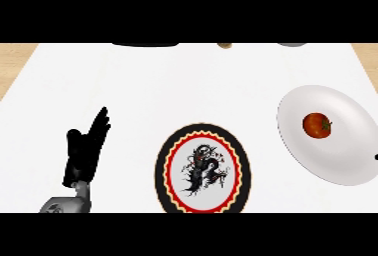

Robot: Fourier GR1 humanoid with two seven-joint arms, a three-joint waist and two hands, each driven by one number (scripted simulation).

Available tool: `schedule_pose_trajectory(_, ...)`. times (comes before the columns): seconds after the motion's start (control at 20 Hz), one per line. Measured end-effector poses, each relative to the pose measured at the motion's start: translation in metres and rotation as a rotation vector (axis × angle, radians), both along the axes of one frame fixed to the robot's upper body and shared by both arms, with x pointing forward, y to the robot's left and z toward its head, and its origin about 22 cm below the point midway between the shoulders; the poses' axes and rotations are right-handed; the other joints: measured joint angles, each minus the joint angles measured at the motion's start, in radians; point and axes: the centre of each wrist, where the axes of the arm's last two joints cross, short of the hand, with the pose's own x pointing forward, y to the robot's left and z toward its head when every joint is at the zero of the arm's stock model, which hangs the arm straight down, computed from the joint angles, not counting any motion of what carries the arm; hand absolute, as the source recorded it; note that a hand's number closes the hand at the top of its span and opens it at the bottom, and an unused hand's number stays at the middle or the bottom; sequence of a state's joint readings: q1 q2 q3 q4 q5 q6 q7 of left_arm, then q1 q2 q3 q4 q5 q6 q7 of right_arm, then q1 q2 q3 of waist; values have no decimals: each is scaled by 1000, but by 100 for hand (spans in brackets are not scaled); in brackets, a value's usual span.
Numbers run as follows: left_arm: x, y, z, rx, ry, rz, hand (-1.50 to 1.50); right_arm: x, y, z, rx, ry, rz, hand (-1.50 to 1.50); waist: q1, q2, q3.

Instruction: Pick the tomato from the plate and place it in the plate

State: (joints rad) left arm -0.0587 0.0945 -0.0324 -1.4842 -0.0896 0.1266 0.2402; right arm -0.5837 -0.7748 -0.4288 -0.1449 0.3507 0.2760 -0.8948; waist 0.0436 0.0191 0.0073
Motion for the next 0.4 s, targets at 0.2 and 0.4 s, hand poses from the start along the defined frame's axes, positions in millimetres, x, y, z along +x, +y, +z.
schedule_pose_trajectory(0.2,-4,4,-3,3,-2,0,0,-10,-8,0,-10,-3,-35,-150,3,2,1)
schedule_pose_trajectory(0.4,0,0,2,7,-6,1,0,-13,-11,1,-12,-3,-51,-150,4,3,1)
